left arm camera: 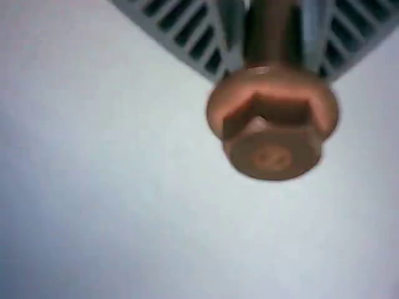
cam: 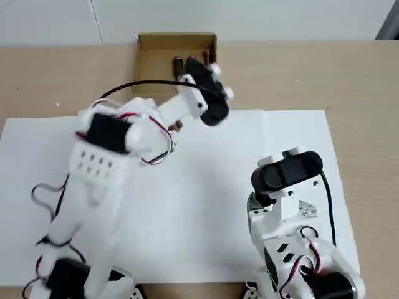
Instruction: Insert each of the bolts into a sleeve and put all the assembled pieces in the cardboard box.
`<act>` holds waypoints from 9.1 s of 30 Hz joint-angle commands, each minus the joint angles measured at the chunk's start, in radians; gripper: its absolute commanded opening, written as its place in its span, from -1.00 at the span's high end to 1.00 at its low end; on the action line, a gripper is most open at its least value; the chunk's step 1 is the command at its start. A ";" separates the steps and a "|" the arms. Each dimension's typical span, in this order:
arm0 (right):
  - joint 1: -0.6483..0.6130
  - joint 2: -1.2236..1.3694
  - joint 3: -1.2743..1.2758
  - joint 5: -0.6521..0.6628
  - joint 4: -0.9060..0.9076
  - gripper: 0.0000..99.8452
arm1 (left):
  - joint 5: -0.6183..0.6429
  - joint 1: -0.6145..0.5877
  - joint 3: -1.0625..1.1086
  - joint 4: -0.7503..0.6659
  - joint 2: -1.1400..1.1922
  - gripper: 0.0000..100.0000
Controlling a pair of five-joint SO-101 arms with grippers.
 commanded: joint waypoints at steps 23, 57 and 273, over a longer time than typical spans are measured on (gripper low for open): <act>-0.005 -0.309 0.517 0.124 -0.453 0.99 | 0.720 0.006 1.271 -0.948 -1.125 0.99; -0.395 -0.311 0.829 0.359 -1.023 0.99 | 1.237 0.015 1.555 -1.218 -1.513 0.99; 0.021 1.018 -1.227 0.187 0.124 0.99 | 0.812 -0.219 1.774 -0.764 -1.517 0.99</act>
